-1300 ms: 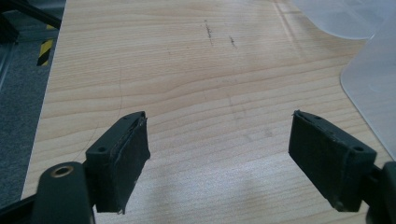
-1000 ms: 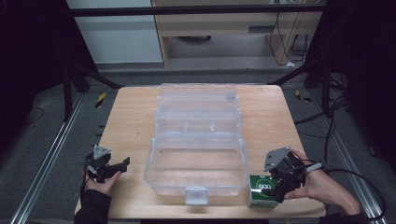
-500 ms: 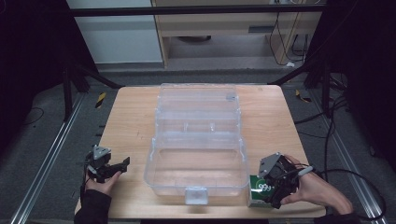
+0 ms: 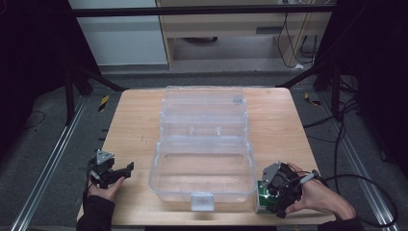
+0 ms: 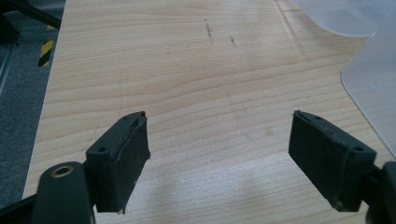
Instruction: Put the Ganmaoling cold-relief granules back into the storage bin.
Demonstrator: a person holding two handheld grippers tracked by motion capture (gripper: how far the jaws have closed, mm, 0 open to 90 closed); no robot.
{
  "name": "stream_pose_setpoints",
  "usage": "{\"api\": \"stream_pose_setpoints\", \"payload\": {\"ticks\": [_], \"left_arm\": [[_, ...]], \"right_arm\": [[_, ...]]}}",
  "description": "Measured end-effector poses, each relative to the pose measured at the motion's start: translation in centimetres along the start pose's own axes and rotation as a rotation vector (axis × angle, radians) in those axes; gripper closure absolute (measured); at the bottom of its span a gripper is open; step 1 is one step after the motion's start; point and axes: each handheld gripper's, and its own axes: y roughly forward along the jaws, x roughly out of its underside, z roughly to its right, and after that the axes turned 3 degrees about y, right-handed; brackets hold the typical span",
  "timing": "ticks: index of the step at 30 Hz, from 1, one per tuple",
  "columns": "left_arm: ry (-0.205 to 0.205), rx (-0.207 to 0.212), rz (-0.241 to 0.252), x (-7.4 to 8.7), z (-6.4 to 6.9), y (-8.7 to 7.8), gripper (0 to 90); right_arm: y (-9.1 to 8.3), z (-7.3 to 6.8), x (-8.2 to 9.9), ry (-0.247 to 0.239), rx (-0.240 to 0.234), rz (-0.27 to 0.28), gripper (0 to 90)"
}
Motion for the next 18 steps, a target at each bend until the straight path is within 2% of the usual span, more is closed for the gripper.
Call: {"api": "stream_pose_setpoints", "payload": {"ticks": [15,18], "left_arm": [[0.002,0.001,0.001,0.0,0.0,0.0,19.6],[0.003,0.001,0.001,0.0,0.0,0.0,19.6]], "right_arm": [[1.9,0.0,-0.8,-0.046,-0.022,-0.074,6.8],[2.2,0.2,-0.6,-0.032,-0.040,-0.077,7.4]]}}
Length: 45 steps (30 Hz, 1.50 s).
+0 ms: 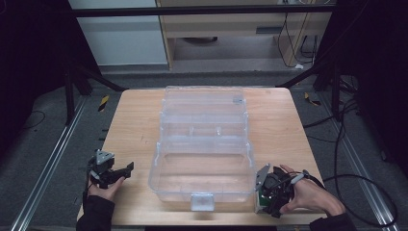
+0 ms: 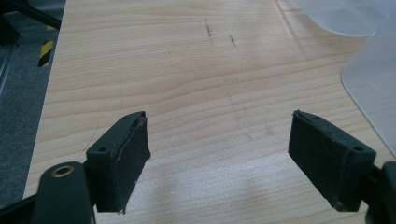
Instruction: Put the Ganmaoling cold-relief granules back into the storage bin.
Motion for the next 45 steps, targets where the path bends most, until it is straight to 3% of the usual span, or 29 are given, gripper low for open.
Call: {"api": "stream_pose_setpoints", "payload": {"ticks": [13,25,37,45], "left_arm": [[0.001,0.000,-0.002,0.0,0.0,0.0,19.9],[0.002,0.000,-0.002,0.0,0.0,0.0,20.1],[0.003,-0.001,-0.005,0.0,0.0,0.0,20.2],[0.004,0.000,-0.005,0.0,0.1,0.0,20.2]], "right_arm": [[0.4,0.2,0.2,-0.022,-0.020,0.003,12.9],[-0.2,0.1,0.6,-0.008,-0.024,0.012,16.0],[-2.9,0.0,2.3,0.031,-0.015,0.060,16.0],[-6.2,-0.2,2.6,0.048,0.004,0.101,16.0]]}}
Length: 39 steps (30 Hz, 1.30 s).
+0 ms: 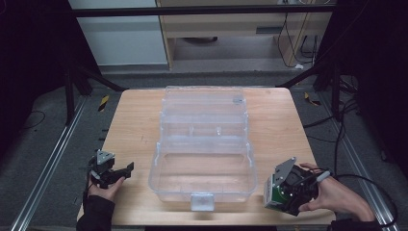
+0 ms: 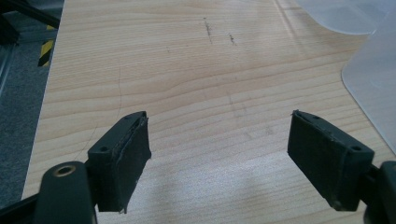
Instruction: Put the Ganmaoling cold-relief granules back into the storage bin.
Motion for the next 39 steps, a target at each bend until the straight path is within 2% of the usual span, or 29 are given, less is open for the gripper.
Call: {"api": "stream_pose_setpoints", "payload": {"ticks": [1,2,10,13,19,27,32,39], "left_arm": [[0.000,0.000,0.000,0.0,0.0,0.0,20.2],[0.000,0.000,0.000,0.0,0.0,0.0,20.2],[-0.001,0.000,0.001,0.0,0.0,0.0,20.3],[-0.001,0.000,0.000,0.0,0.0,0.0,20.3],[-0.002,-0.001,0.001,0.0,-0.1,0.0,20.3],[-0.002,0.000,0.001,0.0,-0.1,0.0,20.4],[-0.003,0.001,0.001,0.0,-0.1,0.0,20.4],[-0.004,0.001,0.003,0.0,-0.1,0.0,20.5]], "right_arm": [[0.0,0.0,0.0,0.000,0.000,0.000,16.0],[-0.8,0.1,-0.1,-0.006,0.008,0.010,16.0],[-3.5,0.2,-1.3,-0.024,0.042,0.044,16.0],[-4.1,0.2,-1.7,-0.028,0.048,0.042,16.0],[-5.4,0.3,-3.4,-0.068,0.061,0.042,16.0],[-6.0,0.6,-5.9,-0.088,0.063,0.050,15.9],[-6.0,1.2,-7.3,-0.098,0.069,0.080,15.9],[-5.7,1.6,-9.0,-0.114,0.064,0.091,15.9]]}}
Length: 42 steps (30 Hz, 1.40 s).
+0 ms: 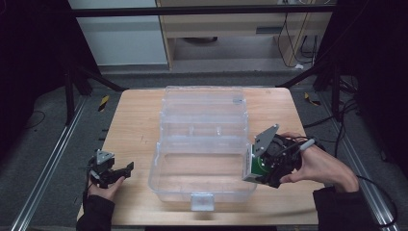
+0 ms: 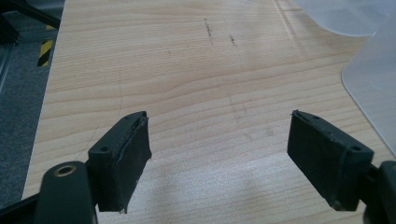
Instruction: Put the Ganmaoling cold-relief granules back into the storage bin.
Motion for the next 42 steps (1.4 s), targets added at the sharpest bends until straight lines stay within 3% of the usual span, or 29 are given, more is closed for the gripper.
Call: {"api": "stream_pose_setpoints", "payload": {"ticks": [12,20,32,42], "left_arm": [[-0.002,0.002,0.003,0.0,-0.1,0.0,20.5],[-0.003,0.004,0.006,0.0,-0.1,-0.1,20.6],[0.000,0.002,0.006,0.0,-0.1,-0.1,20.6],[0.002,0.002,0.008,0.0,-0.1,-0.1,20.6]], "right_arm": [[1.7,1.0,-2.9,-0.025,-0.007,0.024,15.9],[3.4,1.2,-4.1,-0.038,-0.033,0.008,15.9],[5.7,0.8,-4.2,-0.059,-0.051,-0.073,16.0],[7.1,0.3,-4.2,-0.059,-0.070,-0.081,16.0]]}}
